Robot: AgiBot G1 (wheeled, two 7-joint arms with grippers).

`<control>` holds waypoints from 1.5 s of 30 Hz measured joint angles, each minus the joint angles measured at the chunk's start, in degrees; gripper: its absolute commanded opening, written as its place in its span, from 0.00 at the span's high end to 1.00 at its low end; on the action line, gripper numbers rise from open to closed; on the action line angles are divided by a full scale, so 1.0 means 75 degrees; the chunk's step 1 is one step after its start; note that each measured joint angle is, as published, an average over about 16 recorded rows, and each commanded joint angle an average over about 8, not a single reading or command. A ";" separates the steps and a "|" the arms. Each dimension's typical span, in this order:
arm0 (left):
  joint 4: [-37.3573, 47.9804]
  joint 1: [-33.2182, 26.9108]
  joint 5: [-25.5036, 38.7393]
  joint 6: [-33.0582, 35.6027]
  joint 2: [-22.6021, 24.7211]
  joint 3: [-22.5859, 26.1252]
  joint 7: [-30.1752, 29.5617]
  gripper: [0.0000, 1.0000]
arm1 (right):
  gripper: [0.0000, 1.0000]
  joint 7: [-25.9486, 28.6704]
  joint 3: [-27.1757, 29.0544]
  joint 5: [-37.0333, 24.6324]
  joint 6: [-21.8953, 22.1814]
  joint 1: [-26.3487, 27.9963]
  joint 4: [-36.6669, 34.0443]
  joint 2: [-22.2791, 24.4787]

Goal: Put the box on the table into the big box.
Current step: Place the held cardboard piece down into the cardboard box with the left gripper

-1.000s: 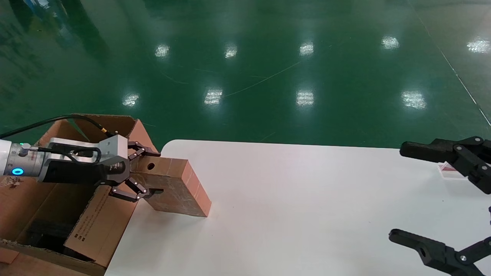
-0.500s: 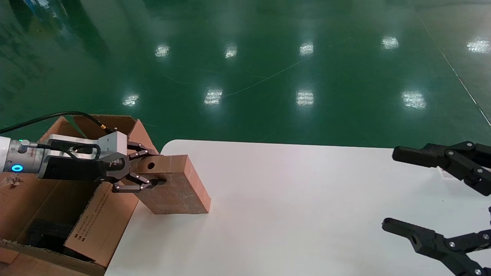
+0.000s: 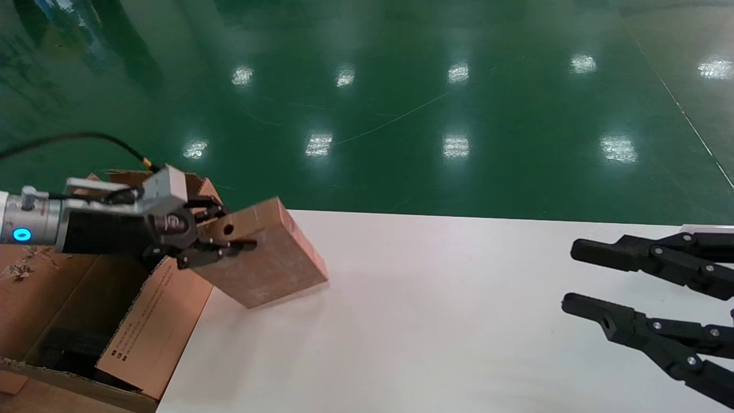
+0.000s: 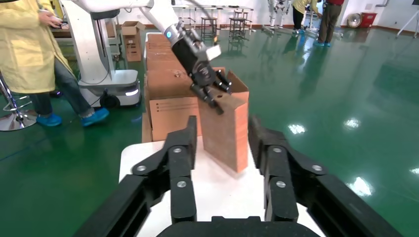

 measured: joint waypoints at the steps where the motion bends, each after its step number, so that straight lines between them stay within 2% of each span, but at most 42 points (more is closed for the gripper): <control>1: 0.0025 -0.0064 -0.0040 0.0008 -0.0027 0.0013 -0.0214 1.00 | 1.00 0.0000 0.0000 0.0000 0.0000 0.0000 0.0000 0.0000; 13: -0.0031 -0.1092 -0.0077 -0.0090 -0.0686 0.0322 -0.2919 1.00 | 1.00 -0.0001 -0.0001 0.0001 0.0000 0.0000 0.0000 0.0000; 22: -0.0607 -0.2051 0.0312 -0.0285 -0.1370 0.0553 -0.4404 1.00 | 1.00 -0.0001 -0.0002 0.0001 0.0001 0.0000 0.0000 0.0001; 35: -0.1766 -0.3126 0.1085 -0.0557 -0.2332 0.0734 -0.5673 1.00 | 1.00 -0.0001 -0.0003 0.0002 0.0001 0.0001 0.0000 0.0001; 45: -0.1996 -0.3056 0.1778 -0.0955 -0.2942 0.1030 -0.5930 1.00 | 1.00 -0.0002 -0.0004 0.0002 0.0001 0.0001 0.0000 0.0001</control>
